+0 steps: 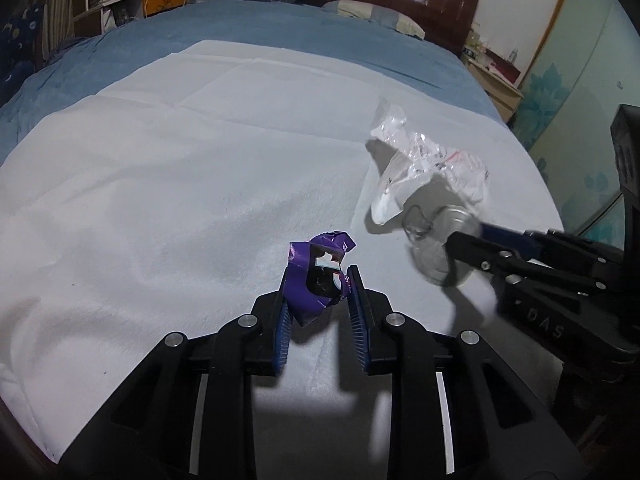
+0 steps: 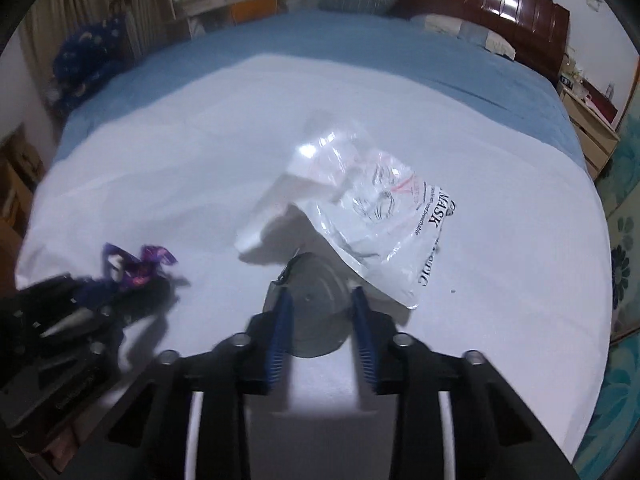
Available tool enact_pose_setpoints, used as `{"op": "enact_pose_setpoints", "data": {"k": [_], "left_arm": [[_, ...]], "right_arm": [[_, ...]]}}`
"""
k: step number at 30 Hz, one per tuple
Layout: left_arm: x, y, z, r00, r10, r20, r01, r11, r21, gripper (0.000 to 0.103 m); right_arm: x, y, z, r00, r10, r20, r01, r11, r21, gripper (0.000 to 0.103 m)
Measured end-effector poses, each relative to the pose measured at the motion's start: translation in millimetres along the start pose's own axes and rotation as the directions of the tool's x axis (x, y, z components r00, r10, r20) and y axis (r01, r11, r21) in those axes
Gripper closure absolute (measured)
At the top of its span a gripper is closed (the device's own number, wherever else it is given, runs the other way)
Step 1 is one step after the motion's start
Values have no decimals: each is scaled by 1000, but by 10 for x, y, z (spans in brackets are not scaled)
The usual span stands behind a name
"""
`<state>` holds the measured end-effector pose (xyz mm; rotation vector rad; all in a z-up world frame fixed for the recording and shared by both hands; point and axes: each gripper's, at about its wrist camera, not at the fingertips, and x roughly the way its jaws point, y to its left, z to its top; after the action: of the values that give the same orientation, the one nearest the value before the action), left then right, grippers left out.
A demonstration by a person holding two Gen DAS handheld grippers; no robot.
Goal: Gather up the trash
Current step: 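Grasp the purple wrapper with the left tool while the right tool grasps a small paper tag, then carry the purple wrapper and paper tag to the red wastebasket and open both tools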
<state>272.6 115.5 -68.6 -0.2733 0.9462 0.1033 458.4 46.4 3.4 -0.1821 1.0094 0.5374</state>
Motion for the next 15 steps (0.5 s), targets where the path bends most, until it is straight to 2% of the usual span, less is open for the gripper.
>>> {"op": "enact_pose_setpoints", "data": {"k": [5,9,15], "left_arm": [[-167,-48,25,999,-15,32,15,1000,-5,78],[-379,-136,18,997,-25,71,24,1000,7,78],[-751,-392,-55,991,-43,124,38,998,45,78]], "right_arm": [[-281,50,-124,998,51,41,-50,999,-18,98],[-642,-6,-269,993,87,81,-86,996,-19,99],[-1400,-359,-512,977,139,165,-150,987,57,99]]}}
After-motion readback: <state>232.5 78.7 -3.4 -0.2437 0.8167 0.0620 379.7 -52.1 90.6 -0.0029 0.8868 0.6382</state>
